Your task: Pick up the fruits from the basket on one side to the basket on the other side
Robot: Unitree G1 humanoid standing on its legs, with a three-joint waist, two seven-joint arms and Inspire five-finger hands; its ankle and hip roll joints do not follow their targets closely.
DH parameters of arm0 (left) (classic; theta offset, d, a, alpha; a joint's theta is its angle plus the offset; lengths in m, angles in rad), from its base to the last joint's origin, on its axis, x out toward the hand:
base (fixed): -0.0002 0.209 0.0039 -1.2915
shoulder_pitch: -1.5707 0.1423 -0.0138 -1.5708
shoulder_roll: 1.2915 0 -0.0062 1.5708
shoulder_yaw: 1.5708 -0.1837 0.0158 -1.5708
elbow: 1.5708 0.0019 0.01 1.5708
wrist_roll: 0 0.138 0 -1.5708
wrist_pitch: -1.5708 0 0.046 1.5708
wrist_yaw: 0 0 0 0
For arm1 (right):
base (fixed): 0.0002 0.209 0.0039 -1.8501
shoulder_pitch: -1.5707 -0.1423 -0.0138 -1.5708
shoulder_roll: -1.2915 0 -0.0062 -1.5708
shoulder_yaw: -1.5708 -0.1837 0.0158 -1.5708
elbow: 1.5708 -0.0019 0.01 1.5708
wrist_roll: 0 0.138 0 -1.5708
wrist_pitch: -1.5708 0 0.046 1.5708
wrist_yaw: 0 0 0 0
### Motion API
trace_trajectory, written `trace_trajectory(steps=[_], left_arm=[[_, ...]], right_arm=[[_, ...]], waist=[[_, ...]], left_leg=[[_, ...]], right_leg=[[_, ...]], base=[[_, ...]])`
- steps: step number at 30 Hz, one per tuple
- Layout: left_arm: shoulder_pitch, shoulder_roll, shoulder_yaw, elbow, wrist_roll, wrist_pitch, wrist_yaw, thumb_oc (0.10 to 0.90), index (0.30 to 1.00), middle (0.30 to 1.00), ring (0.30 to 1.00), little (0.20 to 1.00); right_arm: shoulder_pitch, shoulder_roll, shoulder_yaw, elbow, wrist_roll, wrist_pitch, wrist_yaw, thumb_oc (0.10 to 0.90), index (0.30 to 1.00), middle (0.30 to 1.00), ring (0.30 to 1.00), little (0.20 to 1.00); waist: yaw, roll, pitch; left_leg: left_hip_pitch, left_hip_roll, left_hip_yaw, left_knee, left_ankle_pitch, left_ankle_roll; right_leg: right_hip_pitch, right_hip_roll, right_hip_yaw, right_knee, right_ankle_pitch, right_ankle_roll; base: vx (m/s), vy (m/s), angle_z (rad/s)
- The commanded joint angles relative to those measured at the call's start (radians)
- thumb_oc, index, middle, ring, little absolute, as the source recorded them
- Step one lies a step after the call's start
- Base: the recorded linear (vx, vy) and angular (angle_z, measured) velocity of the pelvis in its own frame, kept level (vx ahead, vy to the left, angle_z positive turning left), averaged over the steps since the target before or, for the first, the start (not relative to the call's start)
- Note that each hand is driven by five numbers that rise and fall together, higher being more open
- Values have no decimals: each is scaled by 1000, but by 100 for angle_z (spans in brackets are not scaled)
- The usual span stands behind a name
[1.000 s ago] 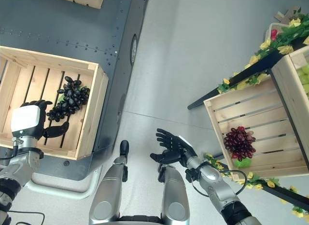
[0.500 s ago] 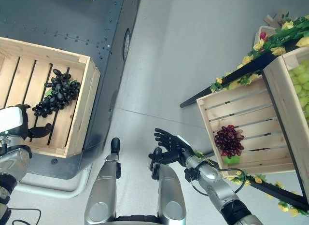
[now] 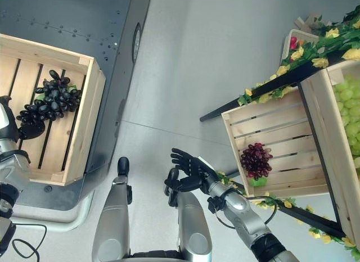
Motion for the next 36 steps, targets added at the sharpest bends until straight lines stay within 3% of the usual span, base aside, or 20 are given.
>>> trace_trajectory(steps=[1, 9, 14, 22, 28, 30, 31, 33, 36], left_arm=[[-67, 89, 35, 2, 30, -6, -4, 800, 900, 900, 900, 900], [-97, 76, -31, 19, 4, -24, -125, 800, 900, 900, 900, 900], [-117, 66, -79, 21, 31, -93, -216, 800, 900, 900, 900, 900], [-133, 76, -116, -9, 62, -155, -186, 800, 900, 900, 900, 900], [-135, 61, -132, -1, 71, -131, -189, 800, 900, 900, 900, 900], [-132, 51, -128, 1, 70, -126, -181, 595, 592, 592, 592, 592], [-133, 49, -128, 4, 74, -125, -180, 558, 538, 538, 538, 538], [-145, 48, -138, 9, 70, -119, -184, 400, 300, 300, 300, 300], [-142, 39, -136, 9, 78, -120, -172, 400, 300, 300, 300, 300]], right_arm=[[-5, -17, -17, -110, 56, -87, -22, 800, 900, 900, 900, 900], [-16, -32, -23, -117, 53, -75, -34, 800, 900, 900, 900, 900], [-21, -42, -30, -121, 40, -65, -37, 800, 900, 900, 900, 900], [-23, -45, -43, -104, 41, -76, -49, 800, 900, 900, 900, 900], [-28, -45, -41, -113, 50, -75, -67, 800, 900, 900, 900, 900], [-31, -45, -41, -117, 50, -72, -74, 800, 900, 900, 900, 900], [-32, -45, -41, -117, 48, -71, -75, 800, 900, 900, 900, 900], [-36, -46, -43, -123, 50, -65, -86, 800, 900, 900, 900, 900], [-31, -44, -46, -118, 49, -72, -87, 800, 900, 900, 900, 900]], waist=[[-10, 4, -8], [-28, 18, -8], [-40, 31, -8], [-41, 48, -8], [-44, 51, -8], [-44, 50, -8], [-45, 51, -8], [-46, 52, -8], [-47, 57, -8]], left_leg=[[-33, -51, 102, 83, -94, 41], [-59, -60, 111, 87, -91, 44], [-54, -70, 119, 63, -76, 46], [-50, -75, 121, 49, -66, 46], [-44, -80, 123, 32, -55, 42], [-42, -81, 124, 25, -52, 44], [-41, -81, 125, 24, -51, 44], [-39, -83, 125, 26, -52, 44], [-32, -87, 124, 23, -52, 44]], right_leg=[[35, 53, -12, -10, 7, -31], [-16, 40, -5, 9, 12, -28], [-40, 28, 1, 7, 24, -20], [-59, 15, -2, 21, 24, -19], [-65, 13, -4, 12, 31, -17], [-68, 11, -7, 14, 30, -17], [-69, 11, -8, 14, 30, -17], [-71, 8, -8, 19, 30, -16], [-70, 6, -6, 21, 30, -15]], base=[[-2, 75, 4], [-2, 61, -3], [-2, 54, -6], [-2, 10, -2], [0, 0, 1], [0, 0, 0], [0, 0, 0], [0, 0, 0], [0, 0, 0]])
